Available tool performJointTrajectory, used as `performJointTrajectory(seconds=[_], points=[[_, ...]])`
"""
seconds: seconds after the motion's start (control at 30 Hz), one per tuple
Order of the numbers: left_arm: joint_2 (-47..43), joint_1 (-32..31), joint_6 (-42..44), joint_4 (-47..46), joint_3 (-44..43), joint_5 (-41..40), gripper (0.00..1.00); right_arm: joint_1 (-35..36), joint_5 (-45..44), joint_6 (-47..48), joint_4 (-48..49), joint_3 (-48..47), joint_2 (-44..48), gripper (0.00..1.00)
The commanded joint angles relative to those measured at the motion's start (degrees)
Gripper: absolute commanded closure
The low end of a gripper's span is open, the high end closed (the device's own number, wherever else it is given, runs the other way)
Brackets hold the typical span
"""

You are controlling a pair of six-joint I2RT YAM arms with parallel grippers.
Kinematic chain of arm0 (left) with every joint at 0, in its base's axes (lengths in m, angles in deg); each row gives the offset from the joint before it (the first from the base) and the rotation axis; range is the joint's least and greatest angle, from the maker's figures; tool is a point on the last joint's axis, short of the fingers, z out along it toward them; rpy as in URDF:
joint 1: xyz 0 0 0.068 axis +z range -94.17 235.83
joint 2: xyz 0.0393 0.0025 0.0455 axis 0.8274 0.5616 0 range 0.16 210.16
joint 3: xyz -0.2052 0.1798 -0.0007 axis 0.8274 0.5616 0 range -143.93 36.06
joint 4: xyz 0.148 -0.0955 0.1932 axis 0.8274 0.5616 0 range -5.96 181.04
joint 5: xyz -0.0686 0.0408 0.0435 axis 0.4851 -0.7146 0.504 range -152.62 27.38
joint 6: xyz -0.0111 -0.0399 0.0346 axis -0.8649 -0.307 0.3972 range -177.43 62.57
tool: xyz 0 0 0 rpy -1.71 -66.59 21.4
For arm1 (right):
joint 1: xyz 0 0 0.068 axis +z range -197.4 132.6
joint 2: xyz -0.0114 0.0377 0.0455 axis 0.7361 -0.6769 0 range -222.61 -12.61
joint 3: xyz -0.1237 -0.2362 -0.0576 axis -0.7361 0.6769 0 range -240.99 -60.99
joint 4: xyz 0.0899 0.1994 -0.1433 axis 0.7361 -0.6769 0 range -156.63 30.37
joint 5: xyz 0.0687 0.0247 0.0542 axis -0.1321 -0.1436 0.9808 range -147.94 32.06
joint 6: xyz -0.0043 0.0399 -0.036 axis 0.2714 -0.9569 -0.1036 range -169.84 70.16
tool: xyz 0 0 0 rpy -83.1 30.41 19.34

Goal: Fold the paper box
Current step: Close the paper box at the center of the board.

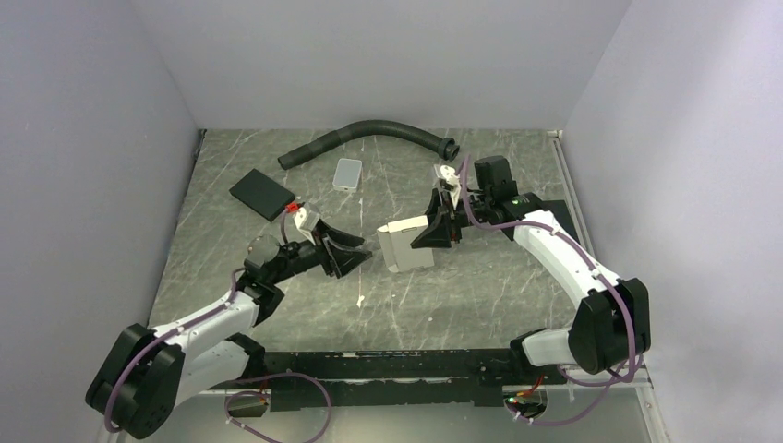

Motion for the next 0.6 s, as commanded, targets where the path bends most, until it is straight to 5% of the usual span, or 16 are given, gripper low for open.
performJointTrajectory(seconds=[0.0, 0.4, 0.57], points=[[1.27, -0.58, 4.86, -7.74, -0.05, 1.77, 0.41, -0.94, 5.35, -5.88, 6.90, 0.88, -0.31, 1.00], [1.43, -9.17, 38.83, -1.96, 4.68, -7.90, 0.36, -2.56, 10.62, -25.32, 23.12, 3.83, -0.80, 1.00], [4.45, -11.53, 45.36, -3.02, 3.73, -10.85, 0.34, -2.85, 11.30, -28.71, 24.99, 3.73, -0.95, 1.00]])
